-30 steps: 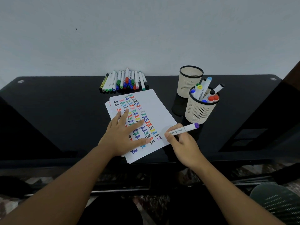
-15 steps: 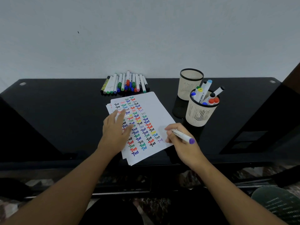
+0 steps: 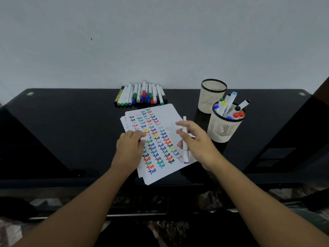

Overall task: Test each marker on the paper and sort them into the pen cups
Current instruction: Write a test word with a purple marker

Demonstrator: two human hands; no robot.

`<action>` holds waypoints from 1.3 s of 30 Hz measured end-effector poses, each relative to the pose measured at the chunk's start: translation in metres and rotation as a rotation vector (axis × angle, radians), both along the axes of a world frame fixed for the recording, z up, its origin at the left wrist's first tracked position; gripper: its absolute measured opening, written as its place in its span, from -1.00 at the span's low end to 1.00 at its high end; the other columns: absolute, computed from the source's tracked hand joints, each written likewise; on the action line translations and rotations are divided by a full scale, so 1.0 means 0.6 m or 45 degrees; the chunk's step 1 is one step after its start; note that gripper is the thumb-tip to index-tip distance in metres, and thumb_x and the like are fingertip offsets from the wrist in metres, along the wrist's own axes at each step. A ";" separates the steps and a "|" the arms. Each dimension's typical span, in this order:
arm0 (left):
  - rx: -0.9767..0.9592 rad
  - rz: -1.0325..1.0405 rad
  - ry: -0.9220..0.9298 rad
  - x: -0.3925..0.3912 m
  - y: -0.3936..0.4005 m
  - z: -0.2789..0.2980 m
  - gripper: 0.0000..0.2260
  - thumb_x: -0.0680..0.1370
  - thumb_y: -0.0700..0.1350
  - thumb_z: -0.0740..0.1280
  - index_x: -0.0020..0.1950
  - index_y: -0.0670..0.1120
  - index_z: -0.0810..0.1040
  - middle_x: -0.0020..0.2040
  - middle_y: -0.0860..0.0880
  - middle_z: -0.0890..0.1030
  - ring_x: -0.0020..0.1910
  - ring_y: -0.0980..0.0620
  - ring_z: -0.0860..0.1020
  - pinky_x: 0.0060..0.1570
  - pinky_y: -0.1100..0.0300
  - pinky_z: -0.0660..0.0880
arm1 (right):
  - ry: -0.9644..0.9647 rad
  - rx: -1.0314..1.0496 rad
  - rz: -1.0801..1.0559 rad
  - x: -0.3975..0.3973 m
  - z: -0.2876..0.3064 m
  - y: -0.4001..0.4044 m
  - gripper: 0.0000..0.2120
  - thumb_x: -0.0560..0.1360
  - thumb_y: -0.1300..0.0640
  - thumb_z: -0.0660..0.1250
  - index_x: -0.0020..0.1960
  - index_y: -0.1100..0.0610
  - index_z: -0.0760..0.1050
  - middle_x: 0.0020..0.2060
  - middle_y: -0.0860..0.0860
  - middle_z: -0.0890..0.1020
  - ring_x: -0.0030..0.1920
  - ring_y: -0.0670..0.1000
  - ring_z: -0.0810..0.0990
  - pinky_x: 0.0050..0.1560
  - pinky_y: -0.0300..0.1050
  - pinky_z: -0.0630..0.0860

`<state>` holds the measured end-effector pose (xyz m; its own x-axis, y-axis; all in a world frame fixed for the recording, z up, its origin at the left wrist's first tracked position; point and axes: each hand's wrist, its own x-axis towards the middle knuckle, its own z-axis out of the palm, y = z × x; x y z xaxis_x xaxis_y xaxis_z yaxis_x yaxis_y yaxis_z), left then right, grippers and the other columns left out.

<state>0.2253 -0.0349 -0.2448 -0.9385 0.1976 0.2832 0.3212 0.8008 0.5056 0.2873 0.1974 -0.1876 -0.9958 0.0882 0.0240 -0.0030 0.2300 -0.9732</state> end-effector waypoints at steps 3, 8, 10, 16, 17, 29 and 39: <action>0.090 -0.070 -0.036 0.001 -0.001 0.002 -0.73 0.68 -0.10 0.26 0.38 -0.04 0.50 0.19 0.04 0.45 0.16 0.07 0.41 0.17 0.12 0.46 | -0.067 0.346 0.156 -0.020 0.008 -0.004 -0.47 0.66 0.01 0.35 0.54 -0.21 0.21 0.25 -0.04 0.64 -0.01 -0.04 0.71 0.14 -0.03 0.64; 0.149 -0.108 -0.003 0.008 -0.005 0.003 -0.73 0.67 -0.16 0.29 0.37 -0.08 0.56 0.13 0.11 0.40 0.08 0.15 0.45 0.00 0.48 0.35 | 0.056 1.240 0.253 -0.044 0.010 -0.011 -0.72 0.67 -0.10 0.29 0.37 -0.17 0.50 0.14 -0.09 0.66 0.04 -0.03 0.60 -0.01 0.01 0.61; 0.192 -0.109 0.002 0.010 -0.005 0.005 -0.75 0.67 -0.16 0.28 0.34 -0.06 0.56 0.16 0.12 0.41 0.07 0.21 0.44 -0.04 0.53 0.34 | 0.100 1.363 0.254 -0.050 0.006 -0.009 -0.70 0.70 -0.11 0.22 0.42 -0.19 0.47 0.08 -0.07 0.61 -0.01 -0.03 0.55 -0.06 -0.03 0.57; 0.208 -0.154 0.028 0.008 -0.003 0.006 -0.76 0.68 -0.14 0.27 0.34 -0.03 0.56 0.17 0.10 0.48 0.05 0.17 0.47 -0.01 0.37 0.40 | 0.137 1.458 0.255 -0.058 -0.006 -0.006 -0.65 0.73 -0.10 0.14 0.50 -0.23 0.39 0.11 -0.06 0.56 0.05 -0.01 0.49 0.02 -0.01 0.50; 0.200 -0.155 0.034 0.008 -0.003 0.006 -0.76 0.68 -0.13 0.27 0.34 -0.02 0.56 0.16 0.13 0.46 0.02 0.20 0.46 -0.02 0.39 0.39 | 0.143 1.453 0.263 -0.058 -0.007 -0.006 -0.65 0.73 -0.10 0.14 0.50 -0.23 0.39 0.10 -0.07 0.56 0.06 -0.01 0.49 0.03 -0.01 0.48; 0.115 -0.290 0.136 0.013 -0.005 -0.008 -0.77 0.65 -0.17 0.34 0.30 -0.08 0.61 0.12 0.10 0.52 -0.08 0.18 0.47 -0.13 0.45 0.37 | 0.301 1.560 0.372 -0.066 -0.017 -0.031 -0.67 0.74 -0.07 0.12 0.48 -0.21 0.40 0.13 -0.06 0.54 0.11 0.02 0.49 -0.01 -0.06 0.26; 0.253 -0.249 0.046 0.024 -0.007 0.002 -0.47 0.63 -0.05 0.37 0.53 0.24 0.26 0.20 0.11 0.62 0.15 0.19 0.59 0.16 0.18 0.58 | 0.252 1.522 0.525 -0.060 -0.004 -0.029 -0.55 0.73 -0.07 0.16 0.59 -0.13 0.20 0.21 -0.03 0.53 -0.09 -0.05 0.43 -0.12 -0.13 0.29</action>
<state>0.2396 -0.0388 -0.2435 -0.8766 0.3109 0.3672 0.4804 0.6081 0.6320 0.2510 0.1798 -0.1902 -0.9147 -0.4034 0.0245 -0.4028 0.9049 -0.1373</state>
